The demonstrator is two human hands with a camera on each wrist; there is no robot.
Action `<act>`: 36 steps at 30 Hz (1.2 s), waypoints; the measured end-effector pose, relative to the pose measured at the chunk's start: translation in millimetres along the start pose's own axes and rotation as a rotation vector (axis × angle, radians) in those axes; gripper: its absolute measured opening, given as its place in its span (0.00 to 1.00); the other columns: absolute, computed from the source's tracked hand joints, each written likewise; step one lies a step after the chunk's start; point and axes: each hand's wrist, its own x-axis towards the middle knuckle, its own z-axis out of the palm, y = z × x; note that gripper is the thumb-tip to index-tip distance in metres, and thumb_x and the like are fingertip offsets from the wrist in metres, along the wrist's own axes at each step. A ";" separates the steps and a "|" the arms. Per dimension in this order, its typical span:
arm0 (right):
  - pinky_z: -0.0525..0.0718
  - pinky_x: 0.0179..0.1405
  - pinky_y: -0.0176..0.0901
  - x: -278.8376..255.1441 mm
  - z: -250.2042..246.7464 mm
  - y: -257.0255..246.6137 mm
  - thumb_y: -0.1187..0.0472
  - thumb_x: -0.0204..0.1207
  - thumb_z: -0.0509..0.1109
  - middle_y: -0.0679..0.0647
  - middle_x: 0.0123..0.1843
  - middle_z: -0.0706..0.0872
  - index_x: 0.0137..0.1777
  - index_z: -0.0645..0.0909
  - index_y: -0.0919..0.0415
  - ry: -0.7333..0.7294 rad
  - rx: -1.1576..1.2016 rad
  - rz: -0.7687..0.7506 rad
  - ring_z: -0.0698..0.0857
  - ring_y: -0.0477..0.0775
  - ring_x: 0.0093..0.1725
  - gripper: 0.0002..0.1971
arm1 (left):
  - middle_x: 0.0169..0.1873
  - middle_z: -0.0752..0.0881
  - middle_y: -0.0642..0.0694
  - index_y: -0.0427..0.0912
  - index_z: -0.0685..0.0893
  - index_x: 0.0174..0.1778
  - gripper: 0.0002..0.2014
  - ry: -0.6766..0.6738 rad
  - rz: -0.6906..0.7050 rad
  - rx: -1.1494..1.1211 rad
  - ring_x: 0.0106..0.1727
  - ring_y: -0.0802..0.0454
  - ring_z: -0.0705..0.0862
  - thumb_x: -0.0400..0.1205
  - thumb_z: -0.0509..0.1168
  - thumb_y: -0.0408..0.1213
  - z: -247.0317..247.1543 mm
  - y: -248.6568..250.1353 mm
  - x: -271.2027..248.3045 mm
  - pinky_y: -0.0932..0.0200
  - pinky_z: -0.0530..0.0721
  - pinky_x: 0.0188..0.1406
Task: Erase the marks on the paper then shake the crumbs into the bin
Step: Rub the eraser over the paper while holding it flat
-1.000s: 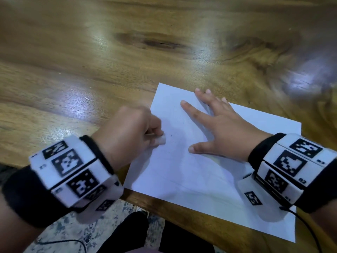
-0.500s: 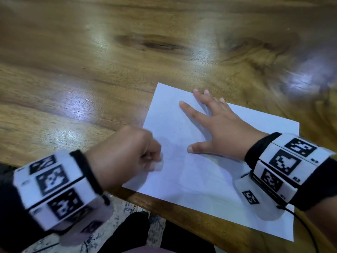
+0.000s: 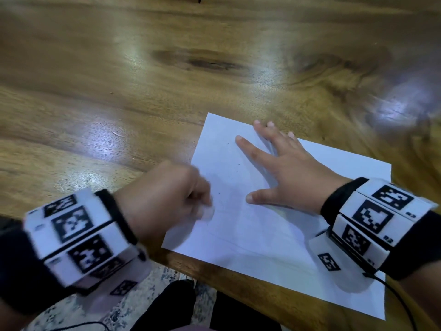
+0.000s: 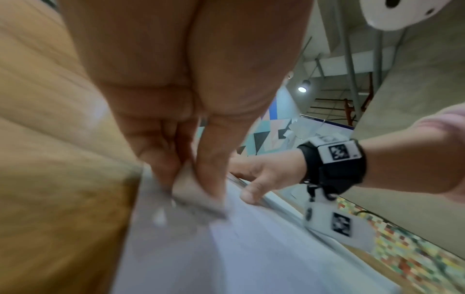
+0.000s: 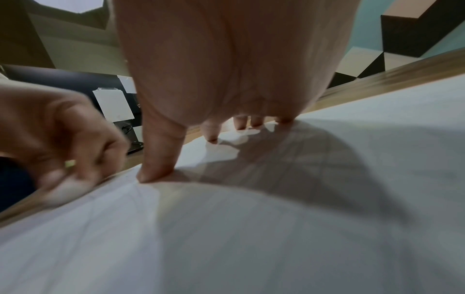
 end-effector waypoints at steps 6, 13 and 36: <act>0.28 0.77 0.44 0.0 -1.0 -0.9 0.36 0.70 0.67 0.46 0.81 0.25 0.79 0.34 0.36 -0.005 0.011 0.002 0.26 0.48 0.80 0.49 | 0.25 0.76 0.56 0.50 0.79 0.26 0.10 0.122 0.086 0.017 0.29 0.60 0.74 0.70 0.73 0.42 3.8 3.1 9.9 0.62 0.70 0.31; 0.28 0.77 0.45 -0.2 -0.4 -0.8 0.36 0.70 0.67 0.47 0.81 0.25 0.79 0.34 0.36 -0.003 0.004 0.004 0.27 0.48 0.80 0.49 | 0.33 0.81 0.50 0.48 0.87 0.36 0.02 0.076 0.054 0.061 0.38 0.52 0.81 0.70 0.73 0.39 0.2 6.7 13.7 0.67 0.71 0.33; 0.28 0.78 0.45 0.3 1.1 0.1 0.36 0.70 0.67 0.48 0.81 0.25 0.79 0.34 0.36 0.009 0.006 -0.004 0.27 0.48 0.80 0.49 | 0.31 0.83 0.54 0.49 0.87 0.33 0.08 0.184 0.027 -0.036 0.32 0.61 0.80 0.68 0.71 0.49 2.3 -18.5 -15.6 0.73 0.72 0.31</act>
